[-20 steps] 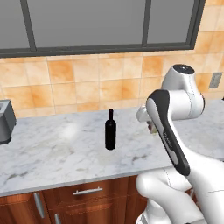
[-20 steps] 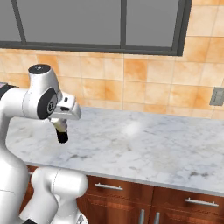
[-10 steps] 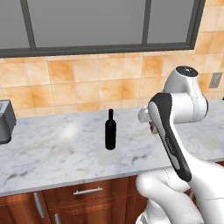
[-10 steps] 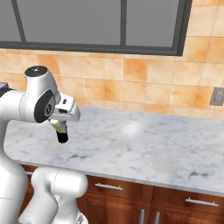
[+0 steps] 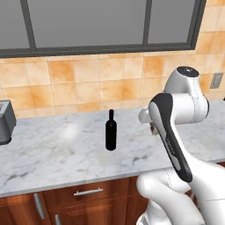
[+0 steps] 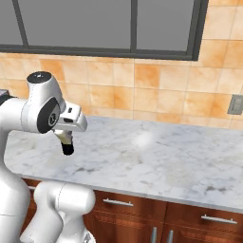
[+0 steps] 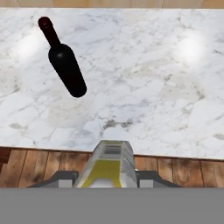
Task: Move the drinks to the dining counter.
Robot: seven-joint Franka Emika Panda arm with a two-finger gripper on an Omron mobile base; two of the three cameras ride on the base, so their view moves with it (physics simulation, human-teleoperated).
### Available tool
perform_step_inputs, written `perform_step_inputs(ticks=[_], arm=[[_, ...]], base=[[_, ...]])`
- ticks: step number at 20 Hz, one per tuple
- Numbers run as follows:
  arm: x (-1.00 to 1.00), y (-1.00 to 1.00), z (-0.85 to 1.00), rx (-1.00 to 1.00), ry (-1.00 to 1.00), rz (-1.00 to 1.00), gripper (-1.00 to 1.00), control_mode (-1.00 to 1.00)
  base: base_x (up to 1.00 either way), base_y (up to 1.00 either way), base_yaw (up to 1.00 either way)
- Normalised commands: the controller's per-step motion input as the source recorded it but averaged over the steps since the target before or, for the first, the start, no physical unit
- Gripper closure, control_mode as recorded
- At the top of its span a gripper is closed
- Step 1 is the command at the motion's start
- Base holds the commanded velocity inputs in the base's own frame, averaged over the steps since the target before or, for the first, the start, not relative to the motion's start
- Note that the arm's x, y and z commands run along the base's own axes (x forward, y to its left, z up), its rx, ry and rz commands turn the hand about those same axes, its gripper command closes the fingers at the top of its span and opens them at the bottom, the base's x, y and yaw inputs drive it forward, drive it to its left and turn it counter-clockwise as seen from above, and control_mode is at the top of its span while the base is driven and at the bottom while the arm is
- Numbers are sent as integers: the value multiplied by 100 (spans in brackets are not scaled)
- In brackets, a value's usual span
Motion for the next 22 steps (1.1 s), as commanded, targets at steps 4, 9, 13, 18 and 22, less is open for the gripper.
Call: perform_step_inputs(ticks=[4,9,13,18,22], arm=[[0,0,0,0,0,0,100,100],[0,0,0,0,0,0,100,100],[0,0,0,0,0,0,100,100],[0,0,0,0,0,0,100,100],[0,0,0,0,0,0,100,100]], base=[[-61,13,6],[-85,24,22],[-58,40,38],[-16,37,59],[0,19,79]])
